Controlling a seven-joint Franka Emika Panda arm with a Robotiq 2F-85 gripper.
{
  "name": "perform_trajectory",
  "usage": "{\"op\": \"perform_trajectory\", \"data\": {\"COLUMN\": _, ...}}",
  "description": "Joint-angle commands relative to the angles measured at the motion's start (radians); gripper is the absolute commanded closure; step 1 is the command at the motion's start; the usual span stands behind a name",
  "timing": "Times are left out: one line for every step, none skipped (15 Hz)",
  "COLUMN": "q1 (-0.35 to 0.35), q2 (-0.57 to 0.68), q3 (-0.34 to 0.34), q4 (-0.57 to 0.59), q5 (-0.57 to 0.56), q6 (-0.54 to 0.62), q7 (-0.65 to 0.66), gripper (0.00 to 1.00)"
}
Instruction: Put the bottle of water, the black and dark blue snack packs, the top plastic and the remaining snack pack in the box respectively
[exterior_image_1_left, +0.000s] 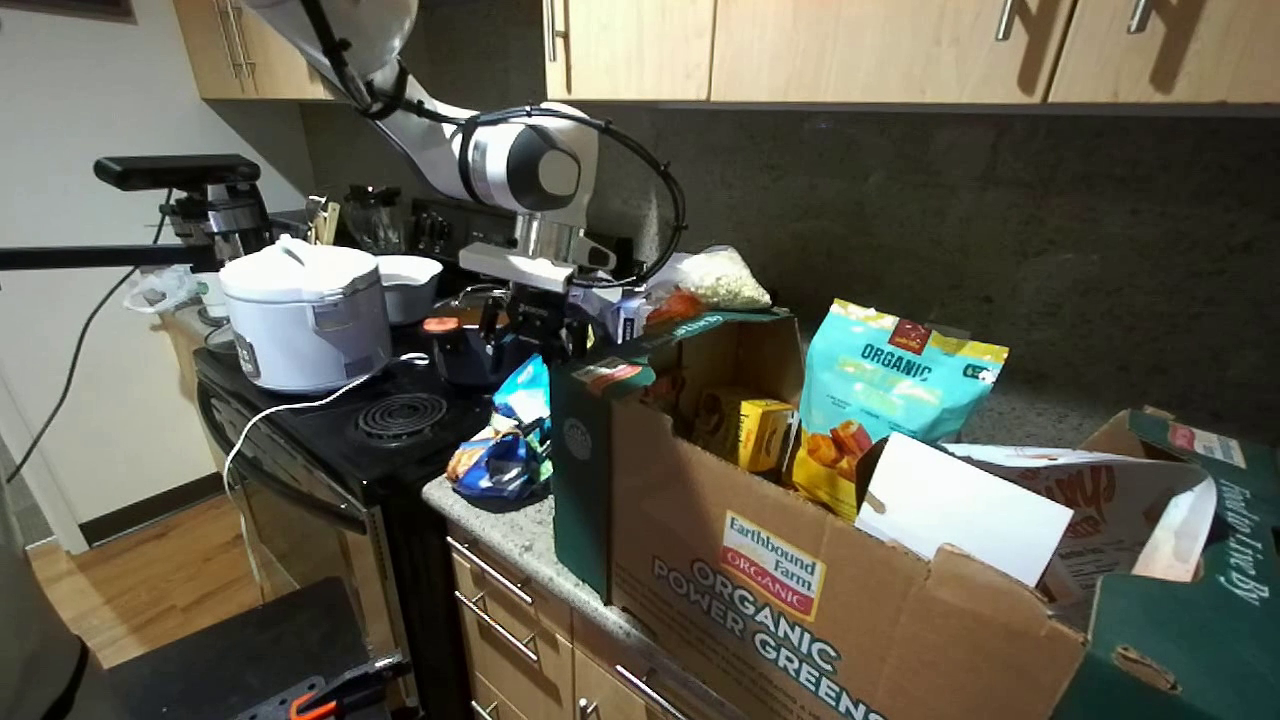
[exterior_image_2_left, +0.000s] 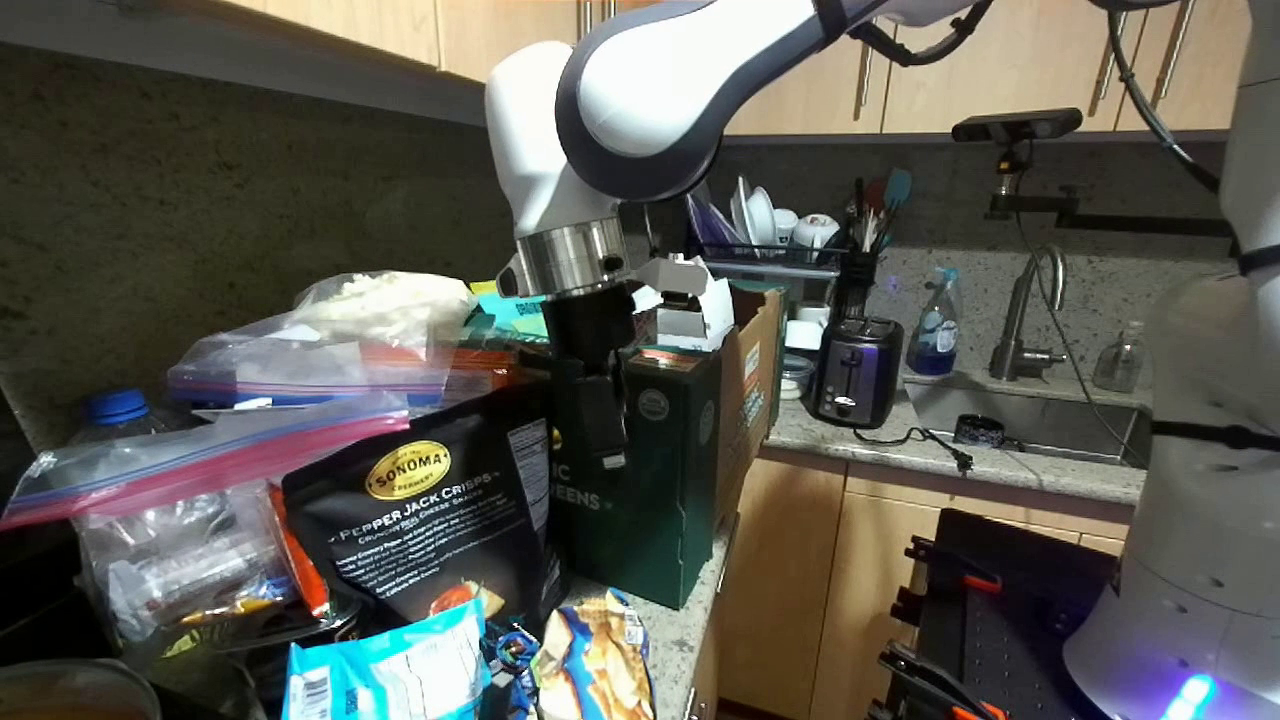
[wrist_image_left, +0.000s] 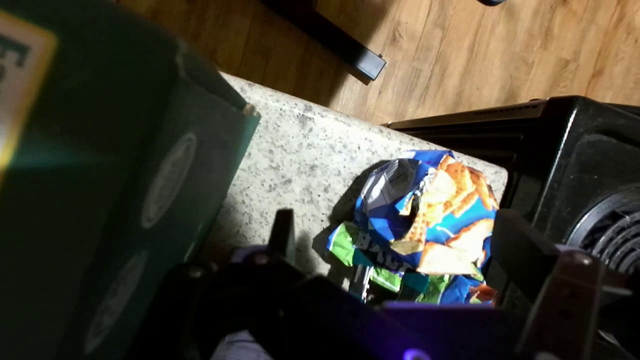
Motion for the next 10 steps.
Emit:
{"op": "perform_trajectory", "data": {"q1": 0.012, "q2": 0.07, "q3": 0.018, "q4": 0.011, "q5": 0.002, "q6": 0.043, "q7": 0.003, "gripper": 0.0}}
{"op": "perform_trajectory", "data": {"q1": 0.015, "q2": 0.086, "q3": 0.024, "q4": 0.01, "q5": 0.006, "q6": 0.059, "q7": 0.0, "gripper": 0.0}}
{"op": "perform_trajectory", "data": {"q1": 0.019, "q2": 0.098, "q3": 0.03, "q4": 0.004, "q5": 0.007, "q6": 0.08, "q7": 0.002, "gripper": 0.0}}
{"op": "perform_trajectory", "data": {"q1": 0.023, "q2": 0.107, "q3": 0.035, "q4": -0.001, "q5": 0.014, "q6": 0.102, "q7": 0.0, "gripper": 0.0}}
{"op": "perform_trajectory", "data": {"q1": 0.028, "q2": 0.114, "q3": 0.042, "q4": -0.008, "q5": 0.02, "q6": 0.129, "q7": 0.002, "gripper": 0.0}}
{"op": "perform_trajectory", "data": {"q1": 0.034, "q2": 0.119, "q3": 0.049, "q4": -0.013, "q5": 0.021, "q6": 0.153, "q7": 0.004, "gripper": 0.0}}
{"op": "perform_trajectory", "data": {"q1": 0.044, "q2": 0.121, "q3": 0.056, "q4": -0.018, "q5": 0.012, "q6": 0.172, "q7": 0.016, "gripper": 0.0}}
{"op": "perform_trajectory", "data": {"q1": 0.051, "q2": 0.122, "q3": 0.064, "q4": -0.023, "q5": 0.009, "q6": 0.189, "q7": 0.022, "gripper": 0.0}}
{"op": "perform_trajectory", "data": {"q1": 0.059, "q2": 0.121, "q3": 0.069, "q4": -0.028, "q5": 0.005, "q6": 0.202, "q7": 0.028, "gripper": 0.0}}
{"op": "perform_trajectory", "data": {"q1": 0.067, "q2": 0.12, "q3": 0.072, "q4": -0.031, "q5": -0.002, "q6": 0.208, "q7": 0.039, "gripper": 0.0}}
